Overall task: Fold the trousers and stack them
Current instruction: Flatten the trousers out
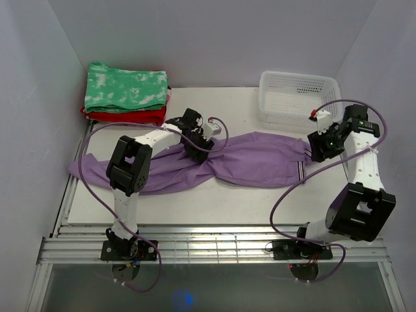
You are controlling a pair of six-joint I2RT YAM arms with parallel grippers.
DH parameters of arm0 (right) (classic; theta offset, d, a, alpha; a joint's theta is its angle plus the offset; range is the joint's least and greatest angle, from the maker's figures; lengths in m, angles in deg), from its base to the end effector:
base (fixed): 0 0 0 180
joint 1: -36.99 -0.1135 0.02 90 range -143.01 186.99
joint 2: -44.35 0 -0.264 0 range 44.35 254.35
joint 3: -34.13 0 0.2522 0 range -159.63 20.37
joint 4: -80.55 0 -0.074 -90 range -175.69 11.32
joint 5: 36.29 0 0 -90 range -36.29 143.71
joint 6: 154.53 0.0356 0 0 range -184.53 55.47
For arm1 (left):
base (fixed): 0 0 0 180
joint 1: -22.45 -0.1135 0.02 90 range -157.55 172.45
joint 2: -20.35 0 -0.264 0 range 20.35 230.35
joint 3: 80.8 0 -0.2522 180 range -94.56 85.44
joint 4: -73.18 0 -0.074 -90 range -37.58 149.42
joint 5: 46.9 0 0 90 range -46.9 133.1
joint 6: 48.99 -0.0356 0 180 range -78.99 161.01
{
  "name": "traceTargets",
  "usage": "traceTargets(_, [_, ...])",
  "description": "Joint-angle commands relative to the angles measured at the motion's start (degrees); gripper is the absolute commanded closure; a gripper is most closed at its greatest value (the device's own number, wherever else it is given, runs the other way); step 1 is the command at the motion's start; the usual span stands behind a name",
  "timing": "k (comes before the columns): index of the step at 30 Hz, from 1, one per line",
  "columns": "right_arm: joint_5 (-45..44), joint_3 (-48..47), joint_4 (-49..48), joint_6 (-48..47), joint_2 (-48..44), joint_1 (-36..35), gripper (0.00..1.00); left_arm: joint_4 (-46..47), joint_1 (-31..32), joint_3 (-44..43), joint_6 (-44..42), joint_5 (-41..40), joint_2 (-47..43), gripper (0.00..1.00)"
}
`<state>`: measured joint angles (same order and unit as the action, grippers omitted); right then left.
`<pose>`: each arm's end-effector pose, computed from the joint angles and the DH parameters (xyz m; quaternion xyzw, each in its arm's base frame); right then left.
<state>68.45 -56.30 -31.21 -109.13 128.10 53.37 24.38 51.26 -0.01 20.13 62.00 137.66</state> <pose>0.2840 -0.0740 0.3099 -0.2649 0.9247 -0.0165 0.2730 0.3652 -0.2140 0.1707 0.4359 0.8632 -0.1741 0.1859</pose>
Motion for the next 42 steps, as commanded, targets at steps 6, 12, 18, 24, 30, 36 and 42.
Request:
traceTargets(6, [2.7, 12.9, -2.2, 8.5, 6.7, -0.4, 0.37, -0.9, 0.0, 1.2, 2.3, 2.2, -8.5, 0.34])
traceTargets(12, [3.0, 13.1, -8.5, 11.1, 12.8, -0.4, 0.29, -1.1, 0.0, 4.6, 2.0, 2.2, -14.4, 0.33])
traceTargets(18, [4.8, 12.7, -10.4, 10.9, 15.7, -0.4, 0.6, -0.3, 0.0, 9.1, 0.8, 0.1, -18.3, 0.33])
traceTargets(24, [3.8, 9.3, -1.9, 6.6, 12.3, 0.4, 0.92, -0.5, -0.2, 10.4, 0.5, -1.4, -21.7, 0.33])
traceTargets(30, [-8.0, 6.6, 14.6, -5.0, 1.0, 1.3, 0.92, -2.0, -2.0, 12.1, 0.3, -1.4, -26.2, 0.33])
traceTargets(36, [-22.6, 18.4, 17.2, -13.7, -8.2, 1.8, 0.92, -3.9, -4.6, 14.9, -0.7, -1.1, -31.5, 0.33])
traceTargets(42, [-31.4, 30.9, 13.6, -17.5, -10.9, 2.1, 0.53, -7.5, -8.6, 17.1, -2.8, -0.6, -34.5, 0.33])
